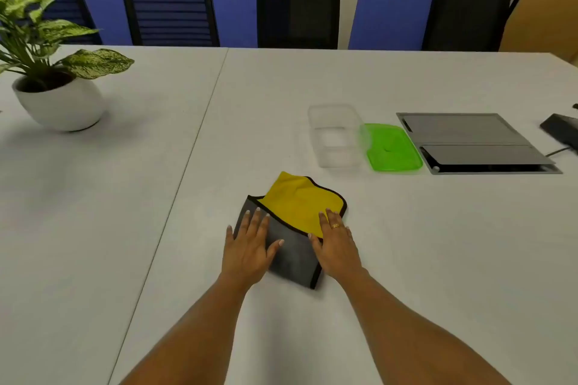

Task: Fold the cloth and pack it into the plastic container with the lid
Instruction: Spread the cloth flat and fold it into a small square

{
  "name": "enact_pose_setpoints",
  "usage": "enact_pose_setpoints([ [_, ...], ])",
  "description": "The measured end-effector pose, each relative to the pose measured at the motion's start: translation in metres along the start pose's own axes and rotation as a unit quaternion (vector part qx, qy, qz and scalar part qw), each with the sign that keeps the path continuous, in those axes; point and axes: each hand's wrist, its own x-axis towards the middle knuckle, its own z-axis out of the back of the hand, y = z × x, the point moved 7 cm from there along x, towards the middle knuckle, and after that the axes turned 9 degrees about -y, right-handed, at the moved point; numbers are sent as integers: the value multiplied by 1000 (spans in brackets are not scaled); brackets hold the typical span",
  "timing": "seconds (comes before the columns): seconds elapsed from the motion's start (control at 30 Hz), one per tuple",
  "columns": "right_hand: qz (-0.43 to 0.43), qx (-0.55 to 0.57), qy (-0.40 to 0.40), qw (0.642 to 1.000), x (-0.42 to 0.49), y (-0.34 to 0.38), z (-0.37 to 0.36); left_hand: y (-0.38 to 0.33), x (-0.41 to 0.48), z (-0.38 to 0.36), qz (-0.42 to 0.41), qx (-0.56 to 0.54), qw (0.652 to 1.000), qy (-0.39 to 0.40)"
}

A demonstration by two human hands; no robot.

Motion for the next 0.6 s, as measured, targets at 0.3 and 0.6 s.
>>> enact_pose_setpoints([
  [0.3, -6, -45, 108, 993, -9, -23, -30, 6, -8, -50, -13, -39, 995, 95],
  [0.6, -30, -5, 55, 998, -13, -16, -25, 2, -10, -49, 13, -85, 991, 100],
])
